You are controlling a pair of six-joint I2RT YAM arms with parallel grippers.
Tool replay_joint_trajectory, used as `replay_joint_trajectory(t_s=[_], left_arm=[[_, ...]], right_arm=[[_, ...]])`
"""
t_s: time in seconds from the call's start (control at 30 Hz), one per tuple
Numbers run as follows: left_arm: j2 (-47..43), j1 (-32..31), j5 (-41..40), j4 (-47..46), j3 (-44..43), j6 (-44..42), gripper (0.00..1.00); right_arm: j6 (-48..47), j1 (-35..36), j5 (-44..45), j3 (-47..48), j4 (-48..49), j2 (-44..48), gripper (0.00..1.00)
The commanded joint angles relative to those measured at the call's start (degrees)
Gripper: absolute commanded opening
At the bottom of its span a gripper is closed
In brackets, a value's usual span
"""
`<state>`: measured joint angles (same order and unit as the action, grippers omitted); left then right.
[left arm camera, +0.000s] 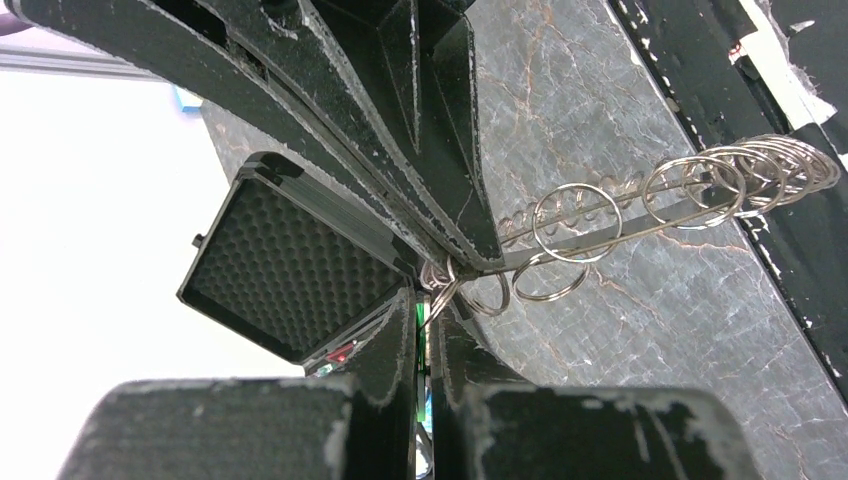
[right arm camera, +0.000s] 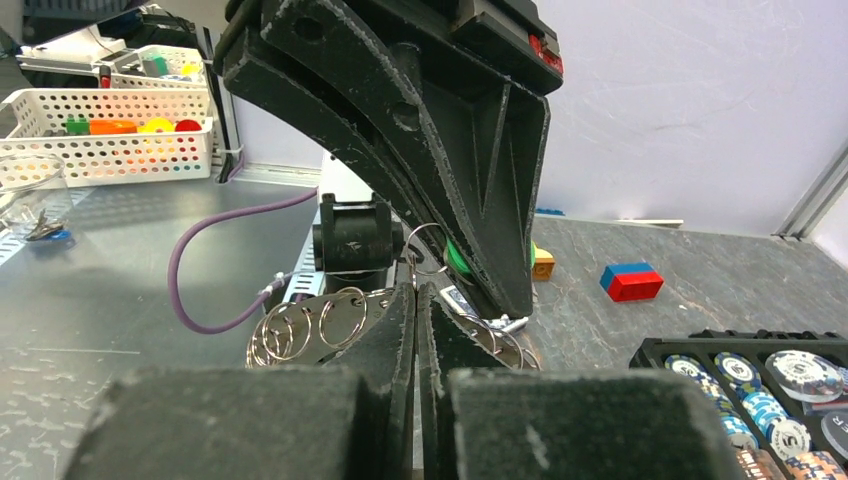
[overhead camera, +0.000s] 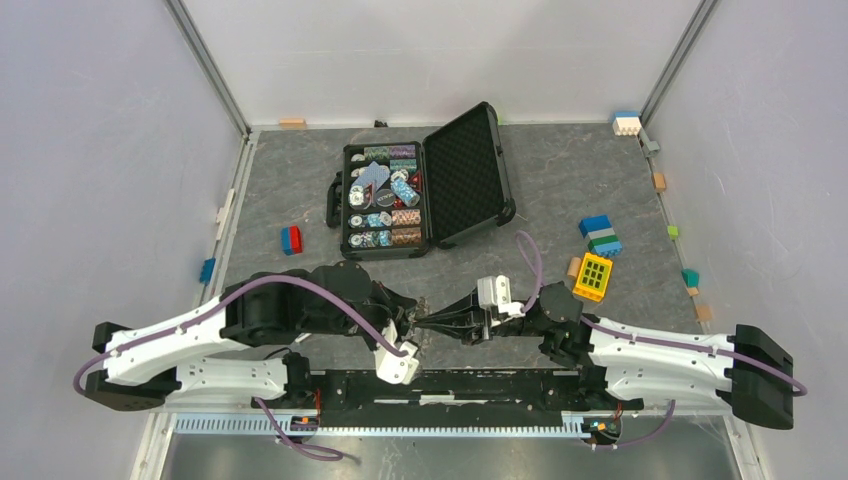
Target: Remove the keys from the keyring
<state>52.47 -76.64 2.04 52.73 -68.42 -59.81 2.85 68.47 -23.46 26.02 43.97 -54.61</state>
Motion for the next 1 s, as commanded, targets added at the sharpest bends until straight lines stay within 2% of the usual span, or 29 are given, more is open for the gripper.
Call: replay_joint_trajectory(t_s=[0.0, 0.97], left_arm=[[-2.2, -0.3, 0.7, -4.5, 0.4, 2.1, 0.02], [-5.2, -0.2, 1.7, -7.5, 4.3, 5.6, 0.02]], right_arm=[[-1.1, -0.1, -3.1, 0.3, 3.2, 1.5, 0.00], [-0.5, -0.1, -5.7, -3.0, 11.1, 3.9, 0.00]])
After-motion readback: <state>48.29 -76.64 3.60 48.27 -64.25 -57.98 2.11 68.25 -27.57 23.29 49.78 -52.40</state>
